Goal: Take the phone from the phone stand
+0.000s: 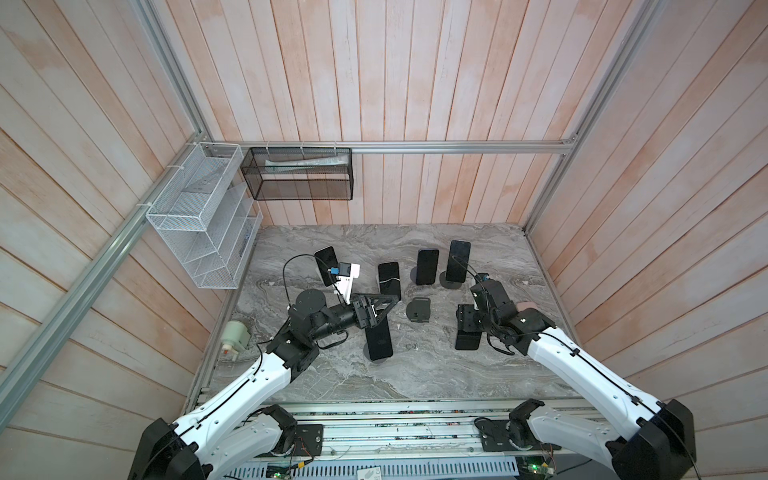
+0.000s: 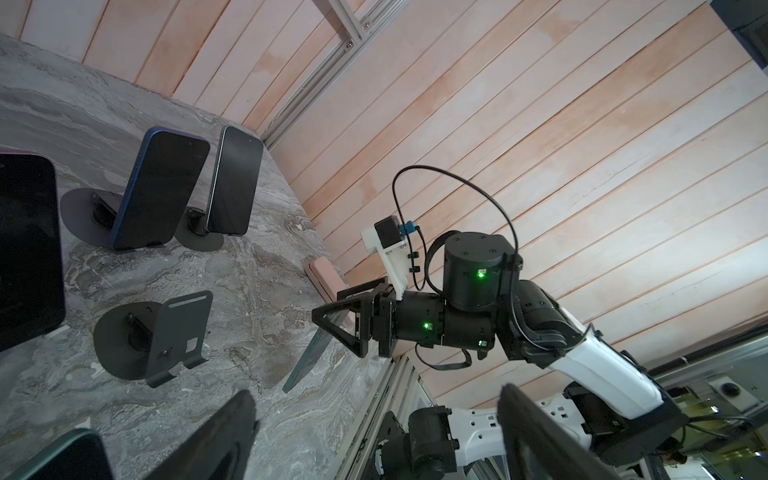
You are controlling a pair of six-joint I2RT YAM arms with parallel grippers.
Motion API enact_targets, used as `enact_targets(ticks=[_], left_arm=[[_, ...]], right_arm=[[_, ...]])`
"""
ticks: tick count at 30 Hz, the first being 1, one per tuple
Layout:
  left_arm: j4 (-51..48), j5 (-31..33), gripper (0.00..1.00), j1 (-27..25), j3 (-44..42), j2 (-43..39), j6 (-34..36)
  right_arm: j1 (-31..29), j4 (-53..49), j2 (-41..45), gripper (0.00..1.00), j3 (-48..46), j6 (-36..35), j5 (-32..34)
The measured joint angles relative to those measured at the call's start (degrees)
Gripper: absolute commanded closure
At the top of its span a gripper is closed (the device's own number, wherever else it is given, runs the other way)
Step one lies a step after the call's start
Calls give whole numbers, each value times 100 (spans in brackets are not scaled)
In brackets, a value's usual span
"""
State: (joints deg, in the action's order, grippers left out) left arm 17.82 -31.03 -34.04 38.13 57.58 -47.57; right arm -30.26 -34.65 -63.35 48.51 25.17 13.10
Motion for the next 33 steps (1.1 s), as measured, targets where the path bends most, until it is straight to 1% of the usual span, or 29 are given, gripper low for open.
enact_targets(ticks=[6, 15, 20, 24, 28, 33], left_arm=[[118, 90, 8, -7, -101, -2, 0], [238, 179, 9, -15, -203, -2, -24], [-33, 612, 9, -26, -247, -17, 2], [-295, 949, 9, -26, -271, -195, 37], [-354, 1167, 9, -26, -350, -448, 50], [-426, 1399, 9, -26, -415, -529, 61]], right_arm=[[120, 216, -136, 37, -146, -48, -273], [382, 210, -472, 37, -109, -286, -516], [444, 168, -649, 37, 26, -374, -579], [525, 168, -778, 37, 155, -424, -623], [557, 190, -951, 37, 219, -424, -686], [557, 216, -1172, 37, 278, -424, -702]])
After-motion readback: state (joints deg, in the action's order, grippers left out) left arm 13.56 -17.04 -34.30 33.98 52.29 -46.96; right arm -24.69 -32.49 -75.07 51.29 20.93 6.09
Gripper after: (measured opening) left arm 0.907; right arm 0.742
